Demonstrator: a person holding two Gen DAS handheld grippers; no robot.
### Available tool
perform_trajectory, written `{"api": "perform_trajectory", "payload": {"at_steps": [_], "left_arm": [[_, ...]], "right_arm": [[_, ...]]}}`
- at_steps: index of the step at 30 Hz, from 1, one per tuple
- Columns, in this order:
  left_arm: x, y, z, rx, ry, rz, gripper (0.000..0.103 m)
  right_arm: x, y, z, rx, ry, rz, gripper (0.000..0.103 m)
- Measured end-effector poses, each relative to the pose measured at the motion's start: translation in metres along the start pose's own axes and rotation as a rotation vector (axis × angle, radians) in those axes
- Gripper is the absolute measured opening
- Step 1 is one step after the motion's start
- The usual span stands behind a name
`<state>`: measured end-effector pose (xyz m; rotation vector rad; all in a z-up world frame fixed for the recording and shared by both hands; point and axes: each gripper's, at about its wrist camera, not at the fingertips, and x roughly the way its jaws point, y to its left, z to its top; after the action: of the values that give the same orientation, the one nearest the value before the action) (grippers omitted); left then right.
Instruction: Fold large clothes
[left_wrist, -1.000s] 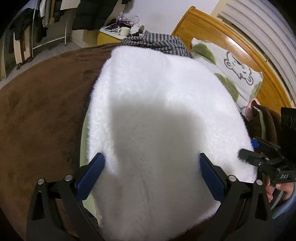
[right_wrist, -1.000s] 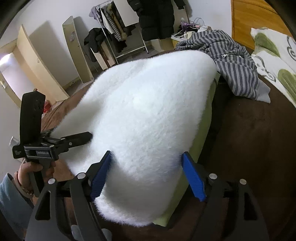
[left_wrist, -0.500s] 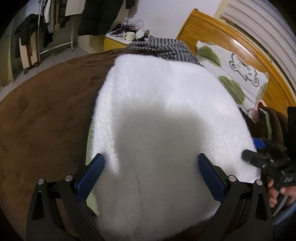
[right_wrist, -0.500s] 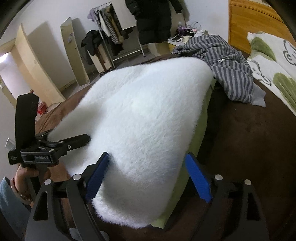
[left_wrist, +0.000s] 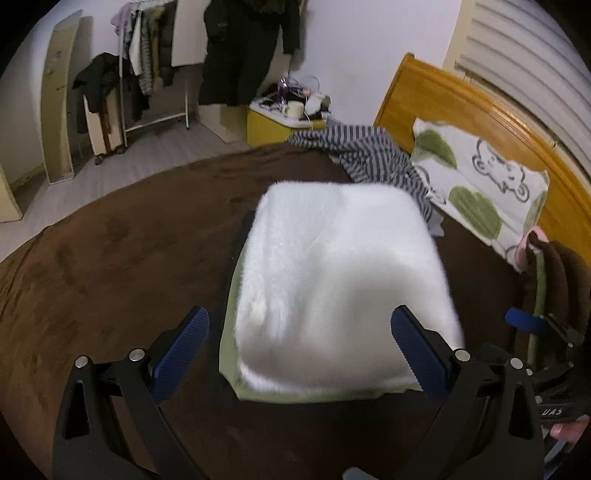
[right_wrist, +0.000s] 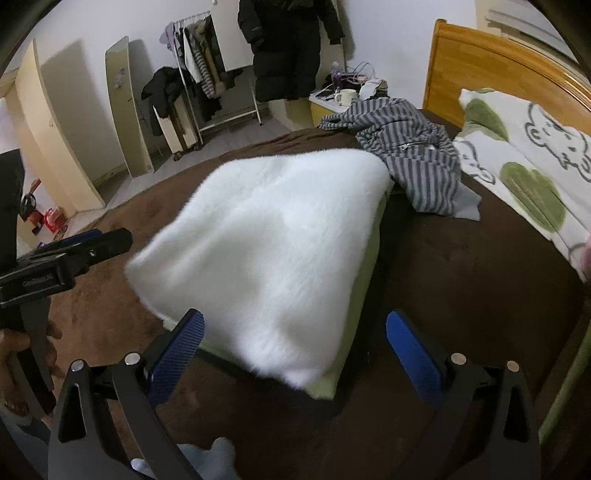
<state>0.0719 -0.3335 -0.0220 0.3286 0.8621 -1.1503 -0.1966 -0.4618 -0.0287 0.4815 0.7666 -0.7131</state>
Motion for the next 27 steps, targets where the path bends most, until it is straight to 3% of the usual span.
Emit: {"api": "perform_trajectory", "payload": {"at_steps": [4,9,16,21,27], "left_arm": [[-0.040,-0.007,-0.016,-0.004,-0.023,0.032,0.097],[-0.087,-0.023,-0.042,0.030,-0.052,0.038,0.097],[-0.129,-0.054,-0.088,0.138,-0.046,0.143,0.097],[-0.139,-0.071,-0.127,0.185,-0.020,0.182,0.097],[-0.136,-0.073,-0.147,0.120,-0.017,0.181,0.097]], "right_arm": [[-0.031,0.014,-0.017,-0.007,-0.026,0.003,0.098],[-0.073,0.041,-0.044,-0.113,-0.057,-0.035,0.098],[-0.122,0.060,-0.081,-0.207,-0.096,-0.058,0.098],[-0.136,0.059,-0.106,-0.217,-0.089,-0.062,0.097],[-0.133,0.052,-0.121,-0.200,-0.061,-0.053,0.097]]}}
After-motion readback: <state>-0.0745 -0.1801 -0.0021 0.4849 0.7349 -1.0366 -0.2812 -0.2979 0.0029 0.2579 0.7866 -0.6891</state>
